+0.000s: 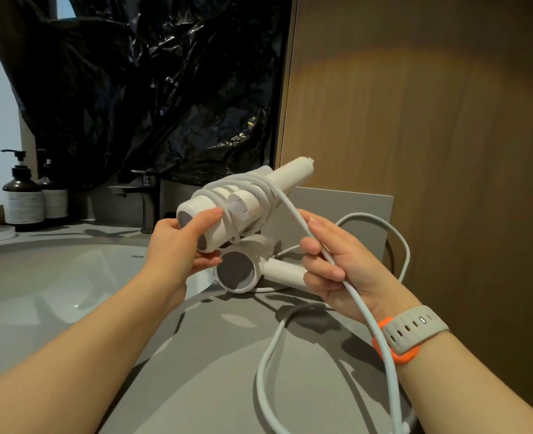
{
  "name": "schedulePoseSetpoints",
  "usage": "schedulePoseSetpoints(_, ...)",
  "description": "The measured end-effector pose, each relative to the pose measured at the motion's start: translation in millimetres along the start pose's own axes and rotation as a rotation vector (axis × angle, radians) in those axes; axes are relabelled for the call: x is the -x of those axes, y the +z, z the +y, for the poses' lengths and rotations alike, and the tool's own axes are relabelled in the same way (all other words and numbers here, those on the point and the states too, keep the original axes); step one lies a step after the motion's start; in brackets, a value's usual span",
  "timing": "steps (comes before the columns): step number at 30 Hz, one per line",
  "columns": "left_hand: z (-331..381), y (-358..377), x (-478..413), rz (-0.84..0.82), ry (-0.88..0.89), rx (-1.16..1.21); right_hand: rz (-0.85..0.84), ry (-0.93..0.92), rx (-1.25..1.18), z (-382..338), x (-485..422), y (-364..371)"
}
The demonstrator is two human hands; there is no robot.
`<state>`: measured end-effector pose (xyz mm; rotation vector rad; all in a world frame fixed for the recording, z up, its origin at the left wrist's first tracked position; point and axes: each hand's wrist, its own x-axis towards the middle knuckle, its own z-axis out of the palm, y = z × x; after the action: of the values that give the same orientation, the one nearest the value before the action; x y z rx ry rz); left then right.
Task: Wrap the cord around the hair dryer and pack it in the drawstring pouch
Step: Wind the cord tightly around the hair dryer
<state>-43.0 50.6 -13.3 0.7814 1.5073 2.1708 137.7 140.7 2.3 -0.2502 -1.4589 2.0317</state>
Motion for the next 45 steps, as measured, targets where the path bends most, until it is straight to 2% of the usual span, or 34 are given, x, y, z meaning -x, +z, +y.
schedulePoseSetpoints(9, -0.7, 3.7, 1.7, -0.024, -0.091, 0.066, -0.011, -0.067, 0.055, -3.2, 2.9, -0.4)
schedulePoseSetpoints(13, 0.3, 3.6, 5.4, -0.030, -0.129, 0.088, 0.049, -0.054, 0.190, -2.2, 0.5, 0.7)
schedulePoseSetpoints(17, 1.5, 4.6, 7.3, -0.039, -0.142, 0.102, 0.076, 0.003, 0.315, -0.3, -0.7, -0.1)
schedulePoseSetpoints(25, 8.7, 5.1, 9.1, -0.044, -0.231, 0.269, 0.102, 0.177, 0.276, 0.5, -0.5, -2.6)
schedulePoseSetpoints(32, 6.5, 6.4, 12.3, -0.119, -0.300, 0.211, 0.188, 0.172, 0.361, 2.1, -2.3, -5.5)
schedulePoseSetpoints(39, 7.8, 4.5, 13.1, -0.256, -0.318, 0.214, 0.201, 0.286, 0.460, 4.0, 0.0, -3.0)
schedulePoseSetpoints(45, 7.7, -2.2, 11.4, -0.402, -0.189, 0.173, 0.140, 0.366, 0.280, -1.7, 3.1, -6.4)
